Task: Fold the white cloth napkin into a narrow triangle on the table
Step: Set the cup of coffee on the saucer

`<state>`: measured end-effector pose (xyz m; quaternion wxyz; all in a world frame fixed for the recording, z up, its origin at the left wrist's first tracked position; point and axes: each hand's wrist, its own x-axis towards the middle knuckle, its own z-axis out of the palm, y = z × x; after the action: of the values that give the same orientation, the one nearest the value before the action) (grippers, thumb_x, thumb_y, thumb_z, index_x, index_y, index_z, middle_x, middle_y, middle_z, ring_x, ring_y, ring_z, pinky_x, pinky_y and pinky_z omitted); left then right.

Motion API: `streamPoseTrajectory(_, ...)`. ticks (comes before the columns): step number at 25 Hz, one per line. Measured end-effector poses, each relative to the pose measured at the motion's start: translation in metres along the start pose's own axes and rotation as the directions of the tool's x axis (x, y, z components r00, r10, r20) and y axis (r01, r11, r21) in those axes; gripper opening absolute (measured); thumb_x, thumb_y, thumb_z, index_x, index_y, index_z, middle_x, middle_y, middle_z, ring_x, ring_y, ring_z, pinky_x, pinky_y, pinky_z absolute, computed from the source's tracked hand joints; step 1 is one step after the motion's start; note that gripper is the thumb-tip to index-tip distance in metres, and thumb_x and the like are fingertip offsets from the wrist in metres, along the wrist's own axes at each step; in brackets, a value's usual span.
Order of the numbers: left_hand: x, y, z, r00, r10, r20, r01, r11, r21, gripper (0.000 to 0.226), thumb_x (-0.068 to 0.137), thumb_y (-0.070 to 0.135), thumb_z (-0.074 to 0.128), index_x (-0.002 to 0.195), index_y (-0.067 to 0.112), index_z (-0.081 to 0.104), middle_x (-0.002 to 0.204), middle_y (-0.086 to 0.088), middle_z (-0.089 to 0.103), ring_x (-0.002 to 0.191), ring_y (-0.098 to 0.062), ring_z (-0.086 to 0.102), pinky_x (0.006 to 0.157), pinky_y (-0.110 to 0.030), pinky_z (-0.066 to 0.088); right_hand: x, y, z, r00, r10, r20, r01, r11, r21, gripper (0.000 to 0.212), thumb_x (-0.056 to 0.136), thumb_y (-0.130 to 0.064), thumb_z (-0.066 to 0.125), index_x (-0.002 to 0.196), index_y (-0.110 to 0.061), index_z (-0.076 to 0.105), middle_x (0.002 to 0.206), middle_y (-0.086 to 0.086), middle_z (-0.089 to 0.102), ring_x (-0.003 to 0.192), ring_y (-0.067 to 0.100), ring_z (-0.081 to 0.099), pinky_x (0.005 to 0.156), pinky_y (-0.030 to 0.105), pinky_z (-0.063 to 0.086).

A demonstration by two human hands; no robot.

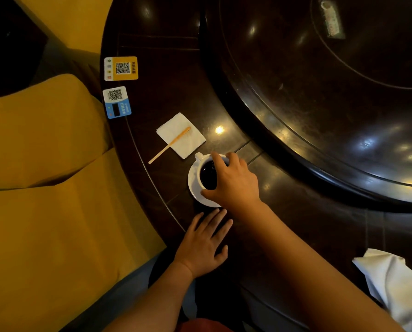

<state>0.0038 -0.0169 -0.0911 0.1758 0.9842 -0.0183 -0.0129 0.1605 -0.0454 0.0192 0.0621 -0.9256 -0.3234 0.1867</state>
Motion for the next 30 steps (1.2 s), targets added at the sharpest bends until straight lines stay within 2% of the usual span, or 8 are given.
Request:
streamPoseTrajectory(16,0.0,0.002,-0.003,1.0,-0.005,-0.003,0.004,1.0,-0.01,0.061,0.081,0.043,0.044,0.136,0.02,0.036,0.145,-0.006,0.028,0.136,-0.022,0.026,0.107,-0.043,0.019,-0.003,0.007,0.006,0.999,-0.043,0.003,0.043,0.999,-0.018,0.091,0.075,-0.057,0.065,0.145,-0.025,0.018,0.142,0.01,0.033,0.125,0.028,0.036,0.085,0.036,0.048)
streamPoseTrajectory(21,0.001,0.005,-0.009,0.995,-0.033,0.092,0.031,0.999,0.023,0.059,0.082,0.044,0.043,0.136,0.02,0.038,0.143,-0.009,0.041,0.134,-0.022,0.03,0.107,-0.043,0.019,-0.017,0.014,0.002,0.997,-0.067,-0.027,0.068,0.998,0.016,0.092,0.076,-0.06,0.061,0.147,-0.026,0.012,0.15,0.011,0.022,0.131,0.03,0.028,0.092,0.041,0.044)
streamPoseTrajectory(23,0.002,0.007,-0.013,0.994,-0.033,0.107,0.03,0.999,0.031,0.058,0.082,0.044,0.043,0.134,0.019,0.039,0.14,-0.011,0.045,0.132,-0.023,0.031,0.107,-0.043,0.021,-0.036,0.023,-0.001,0.994,-0.048,-0.1,0.054,0.997,0.06,0.081,0.081,-0.056,0.058,0.145,-0.024,0.019,0.145,0.011,0.029,0.128,0.028,0.031,0.091,0.04,0.042)
streamPoseTrajectory(25,0.003,0.009,-0.016,0.993,-0.039,0.114,0.035,0.999,0.035,0.056,0.081,0.042,0.044,0.132,0.018,0.042,0.139,-0.012,0.045,0.131,-0.025,0.035,0.106,-0.045,0.028,-0.063,0.036,0.001,0.985,0.02,-0.174,-0.006,0.996,0.084,0.06,0.085,-0.048,0.054,0.136,-0.021,0.036,0.128,0.009,0.045,0.115,0.026,0.044,0.082,0.037,0.043)
streamPoseTrajectory(27,0.005,0.019,-0.025,0.984,-0.065,0.163,0.049,0.994,0.101,0.056,0.082,0.039,0.048,0.133,0.017,0.046,0.143,-0.012,0.043,0.133,-0.026,0.036,0.104,-0.046,0.033,-0.099,0.053,0.008,0.98,0.12,-0.157,-0.111,0.992,0.066,0.04,0.088,-0.043,0.049,0.119,-0.017,0.049,0.114,0.007,0.051,0.104,0.026,0.05,0.077,0.036,0.042)
streamPoseTrajectory(30,0.018,0.041,-0.04,0.961,-0.158,0.228,0.112,0.973,0.203,0.056,0.087,0.032,0.052,0.138,0.014,0.04,0.148,-0.012,0.034,0.138,-0.027,0.028,0.104,-0.042,0.032,-0.153,0.082,0.024,0.958,0.269,-0.097,-0.264,0.963,0.063,0.03,0.089,-0.038,0.048,0.107,-0.015,0.055,0.113,0.007,0.054,0.103,0.025,0.052,0.079,0.035,0.042)
